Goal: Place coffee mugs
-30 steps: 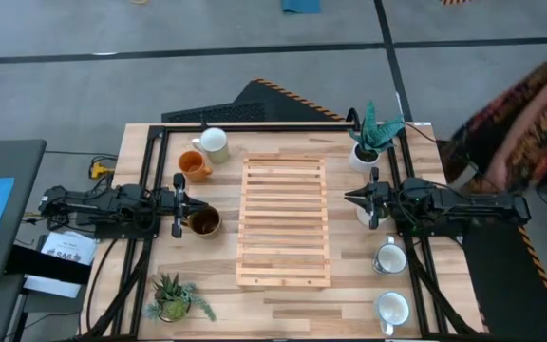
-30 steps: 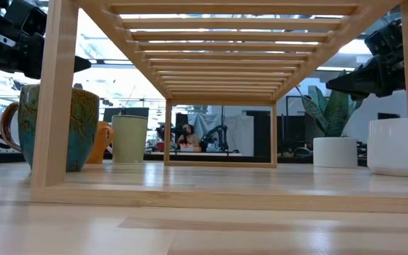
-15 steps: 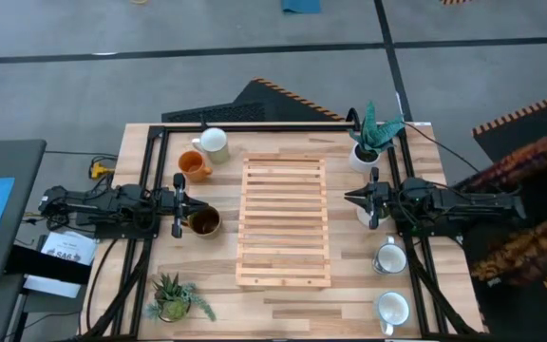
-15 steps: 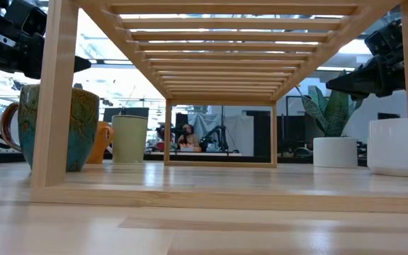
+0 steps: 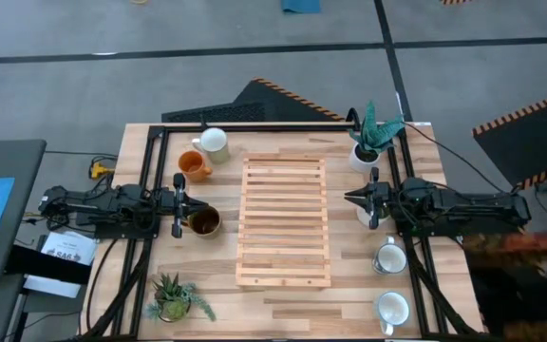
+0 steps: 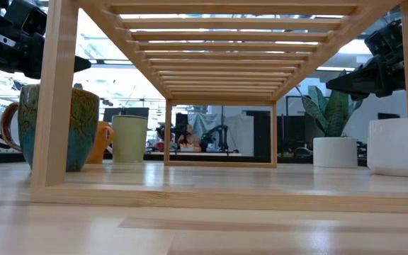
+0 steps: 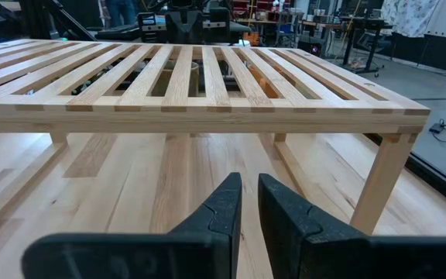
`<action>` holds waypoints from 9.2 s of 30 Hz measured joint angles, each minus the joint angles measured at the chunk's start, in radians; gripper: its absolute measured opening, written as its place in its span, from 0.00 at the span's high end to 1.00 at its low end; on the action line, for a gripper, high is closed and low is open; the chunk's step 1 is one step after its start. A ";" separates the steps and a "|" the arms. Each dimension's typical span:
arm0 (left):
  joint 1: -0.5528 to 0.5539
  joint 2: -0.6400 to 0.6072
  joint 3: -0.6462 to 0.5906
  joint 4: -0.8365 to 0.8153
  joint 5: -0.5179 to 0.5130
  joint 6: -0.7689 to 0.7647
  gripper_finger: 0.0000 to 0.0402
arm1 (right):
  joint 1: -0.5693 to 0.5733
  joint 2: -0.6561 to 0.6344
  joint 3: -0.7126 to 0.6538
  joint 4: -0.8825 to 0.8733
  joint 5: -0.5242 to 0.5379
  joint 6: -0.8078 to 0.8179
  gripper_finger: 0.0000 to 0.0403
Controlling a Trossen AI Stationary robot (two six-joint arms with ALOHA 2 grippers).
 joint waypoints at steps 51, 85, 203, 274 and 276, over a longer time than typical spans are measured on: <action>0.000 0.001 0.000 0.000 0.000 0.000 1.00 | 0.219 0.695 0.940 -1.293 -0.062 0.909 0.50; 0.000 0.002 0.000 0.000 0.000 0.000 1.00 | 0.321 1.225 0.888 -1.262 0.140 0.882 0.52; 0.000 0.010 0.000 0.000 0.000 0.000 1.00 | 0.037 2.008 2.349 -1.266 0.121 -0.091 0.64; 0.000 0.058 0.040 0.313 -0.156 -0.214 0.99 | 0.444 0.608 0.546 -0.143 0.457 0.239 0.64; 0.000 0.104 0.106 0.243 -0.203 -0.207 0.95 | 0.444 0.608 0.546 -0.131 0.458 0.235 0.64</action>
